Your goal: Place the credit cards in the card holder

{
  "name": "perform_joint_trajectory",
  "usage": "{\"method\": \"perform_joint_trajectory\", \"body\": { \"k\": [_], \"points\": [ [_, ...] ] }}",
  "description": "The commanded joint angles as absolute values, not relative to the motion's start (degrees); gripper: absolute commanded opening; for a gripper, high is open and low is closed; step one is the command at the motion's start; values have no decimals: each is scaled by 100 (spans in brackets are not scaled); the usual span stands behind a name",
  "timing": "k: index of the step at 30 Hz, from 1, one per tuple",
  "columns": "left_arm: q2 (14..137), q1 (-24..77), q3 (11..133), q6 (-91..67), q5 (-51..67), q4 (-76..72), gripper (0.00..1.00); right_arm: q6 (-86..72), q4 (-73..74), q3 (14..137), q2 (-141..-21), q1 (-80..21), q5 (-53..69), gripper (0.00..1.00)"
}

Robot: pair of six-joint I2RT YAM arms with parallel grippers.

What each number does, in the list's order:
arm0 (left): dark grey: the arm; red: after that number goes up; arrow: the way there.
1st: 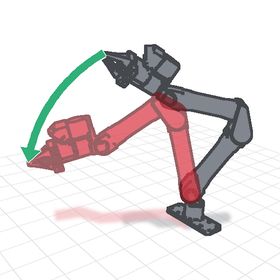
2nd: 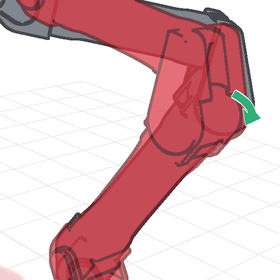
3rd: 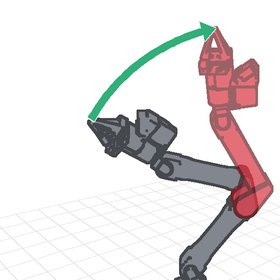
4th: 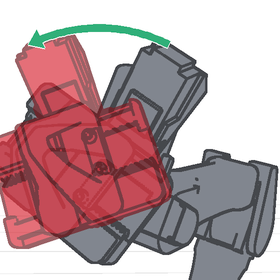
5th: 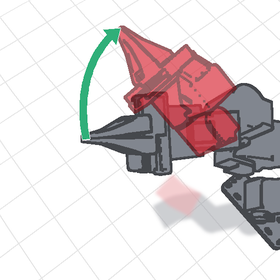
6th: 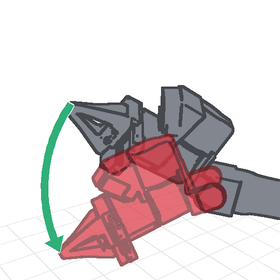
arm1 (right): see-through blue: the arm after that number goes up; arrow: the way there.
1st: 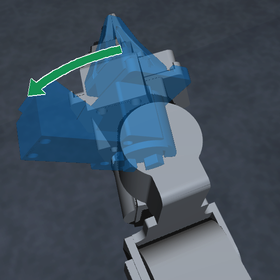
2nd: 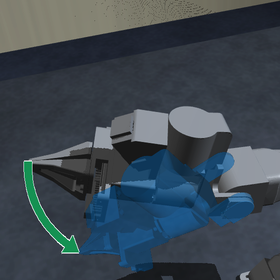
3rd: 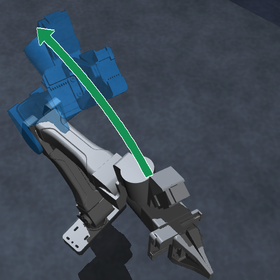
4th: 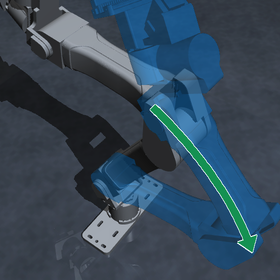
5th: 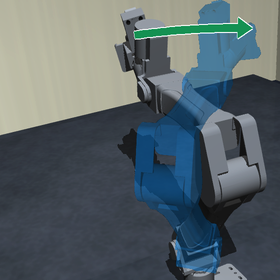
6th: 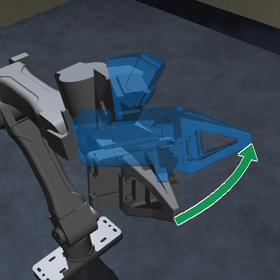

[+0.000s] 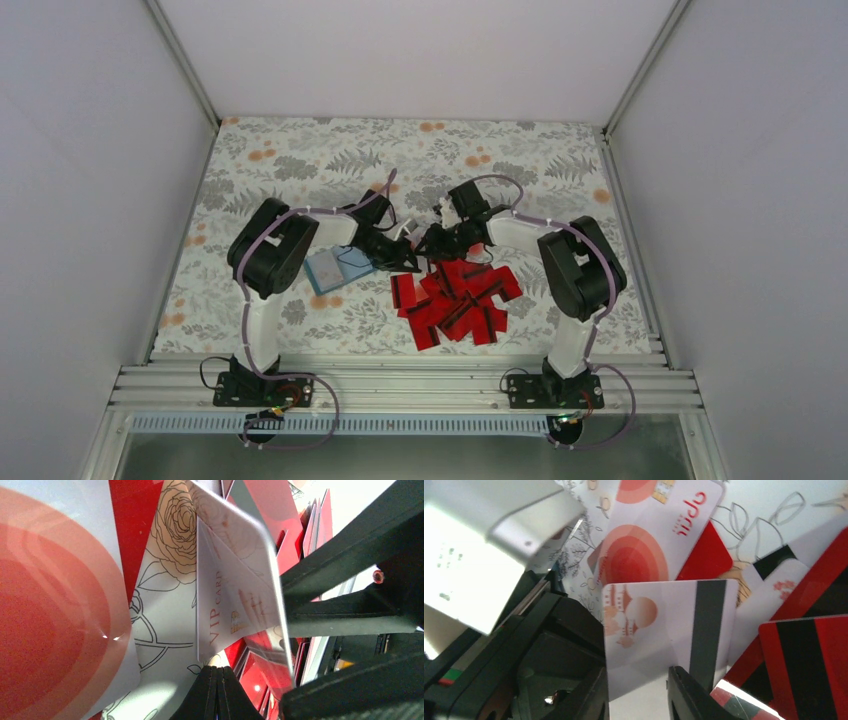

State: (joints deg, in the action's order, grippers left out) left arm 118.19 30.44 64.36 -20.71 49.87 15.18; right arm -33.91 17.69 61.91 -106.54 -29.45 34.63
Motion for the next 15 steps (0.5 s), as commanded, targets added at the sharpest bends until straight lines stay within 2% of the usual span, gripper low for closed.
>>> {"method": "perform_joint_trajectory", "body": {
  "k": [1, 8, 11, 15],
  "points": [
    [12256, 3083, 6197, -1891, 3935, 2319, 2, -3193, 2109, 6221, -10738, -3006, 3209, 34],
    [12159, 3067, 6326, -1825, 3913, 2300, 2, -3182, 2158, 6164, -10639, -2998, 3179, 45],
    [12144, 3069, 6424, -1777, 3947, 2277, 2, -3144, 2065, 6099, -10733, -2997, 3287, 53],
    [12070, 3078, 6529, -1758, 4095, 2162, 2, -3187, 1891, 6035, -10830, -2987, 3498, 56]
  ]
}}
